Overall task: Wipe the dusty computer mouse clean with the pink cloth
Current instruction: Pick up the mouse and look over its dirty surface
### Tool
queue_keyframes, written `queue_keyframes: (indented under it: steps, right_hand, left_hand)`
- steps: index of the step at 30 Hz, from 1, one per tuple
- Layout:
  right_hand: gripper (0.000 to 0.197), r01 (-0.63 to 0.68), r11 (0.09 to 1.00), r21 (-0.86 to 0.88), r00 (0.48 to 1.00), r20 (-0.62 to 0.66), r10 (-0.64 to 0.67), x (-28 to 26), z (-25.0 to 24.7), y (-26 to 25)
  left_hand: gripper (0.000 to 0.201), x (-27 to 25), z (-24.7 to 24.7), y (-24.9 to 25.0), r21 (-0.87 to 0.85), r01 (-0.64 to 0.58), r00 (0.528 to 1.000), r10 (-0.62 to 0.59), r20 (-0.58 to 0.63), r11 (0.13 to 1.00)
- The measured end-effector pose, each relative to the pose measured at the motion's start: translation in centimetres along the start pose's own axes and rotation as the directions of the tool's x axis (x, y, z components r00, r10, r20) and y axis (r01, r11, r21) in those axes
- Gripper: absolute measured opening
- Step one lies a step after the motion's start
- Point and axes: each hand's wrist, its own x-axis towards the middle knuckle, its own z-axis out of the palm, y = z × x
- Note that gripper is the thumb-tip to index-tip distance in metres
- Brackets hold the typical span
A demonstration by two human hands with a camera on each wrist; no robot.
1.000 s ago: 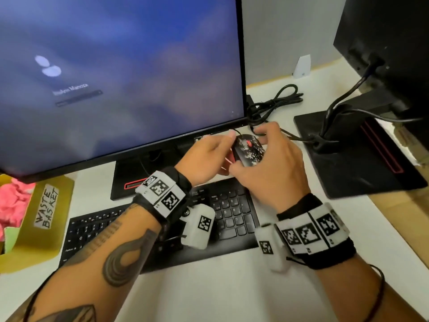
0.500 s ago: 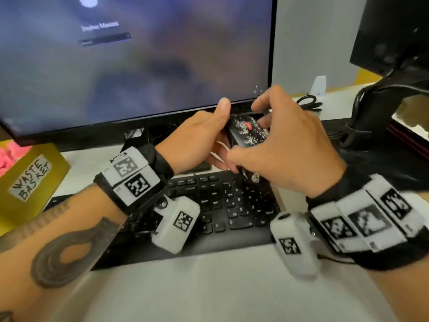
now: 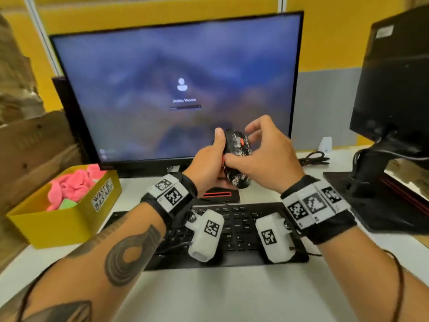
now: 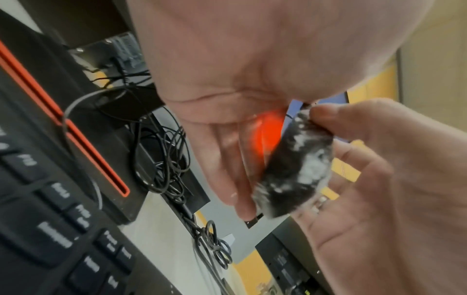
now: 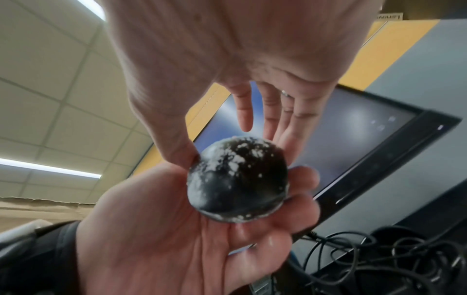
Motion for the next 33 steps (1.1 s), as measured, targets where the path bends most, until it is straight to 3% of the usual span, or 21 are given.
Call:
queue_keyframes:
  steps: [4, 8, 14, 19, 25, 29, 31, 33]
  right_hand:
    - [0.063, 0.025, 0.999, 0.032, 1.000, 0.011, -0.026, -1.0, 2.3, -1.4]
    - [0.065, 0.045, 0.998, 0.044, 0.996, 0.070, -0.048, -1.5, 4.5, -2.5]
    - [0.073, 0.071, 0.995, 0.068, 0.981, 0.174, -0.081, -1.4, 6.2, -4.3]
    - [0.076, 0.074, 0.979, 0.189, 0.942, 0.309, -0.130, -2.1, 7.0, -5.5]
    - [0.050, 0.030, 0.928, 0.372, 0.968, 0.222, -0.121, -1.2, 8.7, -6.0]
    - [0.035, -0.149, 0.848, 0.509, 0.968, 0.249, 0.021, -0.7, 9.7, -5.9]
    - [0.029, -0.307, 0.758, 0.576, 0.928, 0.358, 0.104, -1.2, 9.7, -5.5]
    - [0.034, -0.471, 0.648, 0.599, 0.848, 0.510, 0.145, -2.0, 9.7, -5.1]
  left_hand:
    - [0.073, -2.3, -1.8, -0.4, -0.073, 0.092, 0.990, -0.083, 0.115, 0.993]
    - [0.073, -3.1, -4.7, -1.3, -0.059, 0.107, 0.986, -0.099, 0.133, 0.992]
    - [0.086, -1.6, -8.4, -3.1, -0.181, 0.054, 0.995, -0.037, 0.097, 0.982]
    - [0.090, -2.0, -11.4, -4.3, -0.314, 0.043, 0.994, -0.008, 0.111, 0.948]
    - [0.093, -3.0, -14.4, -4.6, -0.377, -0.022, 0.983, 0.088, 0.159, 0.926]
    - [0.097, -3.7, -15.8, -4.9, -0.391, -0.019, 0.976, 0.101, 0.192, 0.920]
    - [0.097, -3.9, -16.1, -5.2, -0.404, -0.031, 0.980, 0.109, 0.170, 0.914]
    - [0.098, -3.9, -15.9, -5.5, -0.424, -0.054, 0.983, 0.122, 0.134, 0.904]
